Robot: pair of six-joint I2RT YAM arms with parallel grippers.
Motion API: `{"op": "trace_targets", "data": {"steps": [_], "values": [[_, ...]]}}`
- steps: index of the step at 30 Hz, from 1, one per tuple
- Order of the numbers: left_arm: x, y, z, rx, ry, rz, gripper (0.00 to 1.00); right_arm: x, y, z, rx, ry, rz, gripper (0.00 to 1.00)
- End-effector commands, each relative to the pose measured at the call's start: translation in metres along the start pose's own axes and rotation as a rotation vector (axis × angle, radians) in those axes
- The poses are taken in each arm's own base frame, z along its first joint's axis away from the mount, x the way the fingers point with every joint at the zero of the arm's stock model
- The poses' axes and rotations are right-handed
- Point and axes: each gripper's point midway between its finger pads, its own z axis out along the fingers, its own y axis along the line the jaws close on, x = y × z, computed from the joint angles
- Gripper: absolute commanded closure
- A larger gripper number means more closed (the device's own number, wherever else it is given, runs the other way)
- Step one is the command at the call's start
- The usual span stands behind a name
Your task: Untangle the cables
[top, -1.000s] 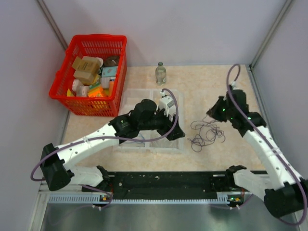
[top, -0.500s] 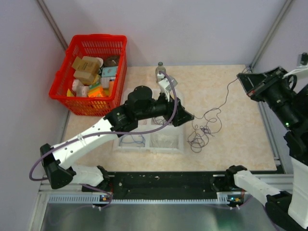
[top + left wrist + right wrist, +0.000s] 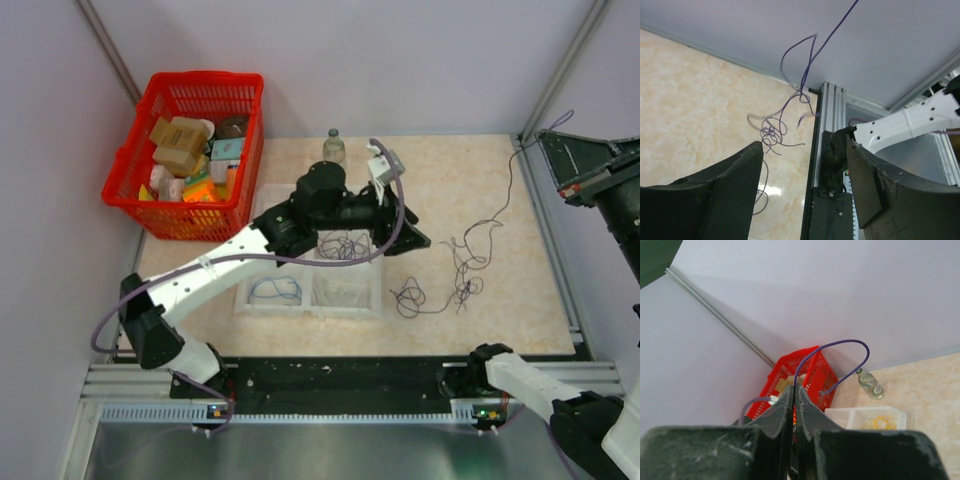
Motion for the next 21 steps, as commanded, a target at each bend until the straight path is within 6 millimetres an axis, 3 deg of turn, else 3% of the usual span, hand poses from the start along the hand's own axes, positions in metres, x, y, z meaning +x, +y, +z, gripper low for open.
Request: {"op": "trace_targets", "data": {"steps": [1,7,11,14,16,18,21], "values": [[0.025,-0.005,0.025,0.149,0.073,0.126,0.25,-0.009,0.009,-0.003,-0.018,-0.023,0.046,1.0],[0.044,0.029,0.057,0.08,0.129,0.202,0.2,-0.008,0.016,-0.009,-0.047,-0.007,0.065,1.0],[0.041,0.012,0.059,0.142,0.108,0.122,0.24,-0.005,0.014,-0.01,-0.038,0.004,0.066,1.0],[0.034,-0.014,0.057,0.264,0.064,0.049,0.35,-0.001,0.01,-0.007,-0.026,0.012,0.068,1.0],[0.036,-0.026,0.059,0.338,0.086,-0.019,0.29,0.001,0.008,-0.003,-0.018,0.021,0.063,1.0],[0.042,-0.028,0.065,0.345,0.108,-0.048,0.24,0.004,0.006,-0.001,-0.013,0.029,0.068,1.0],[0.058,-0.02,0.077,0.293,0.141,-0.052,0.27,0.004,0.007,0.0,-0.016,0.031,0.07,1.0]]}}
